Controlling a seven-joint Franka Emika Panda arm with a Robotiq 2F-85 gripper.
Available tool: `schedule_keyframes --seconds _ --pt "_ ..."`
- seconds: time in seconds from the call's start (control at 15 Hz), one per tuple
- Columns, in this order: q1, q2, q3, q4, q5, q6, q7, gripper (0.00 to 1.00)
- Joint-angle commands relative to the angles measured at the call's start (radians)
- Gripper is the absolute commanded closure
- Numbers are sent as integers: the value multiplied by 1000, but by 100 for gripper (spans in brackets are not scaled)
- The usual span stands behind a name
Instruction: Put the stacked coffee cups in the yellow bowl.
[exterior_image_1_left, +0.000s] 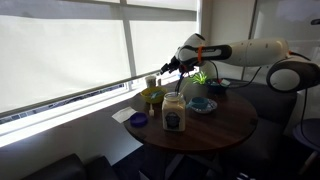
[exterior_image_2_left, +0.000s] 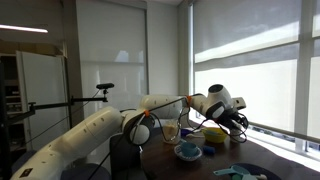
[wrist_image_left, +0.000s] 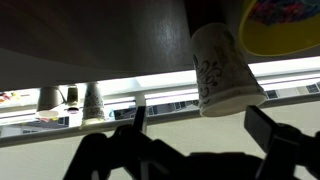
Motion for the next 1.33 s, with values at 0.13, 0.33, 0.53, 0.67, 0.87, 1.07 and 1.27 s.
schedule_keyframes --seconds 0.13,0.33,0.53,0.67,0.87,1.07,1.27 --pt "11 139 33 169 17 75 36 0" --pt "19 179 40 201 12 91 38 0" --pt "28 206 25 217 0 107 67 0" --pt "30 216 24 223 -2 107 77 7" --pt "30 223 22 228 -4 107 88 41" --pt "32 224 17 232 -7 106 96 62" --pt "34 211 15 226 -8 88 104 83"
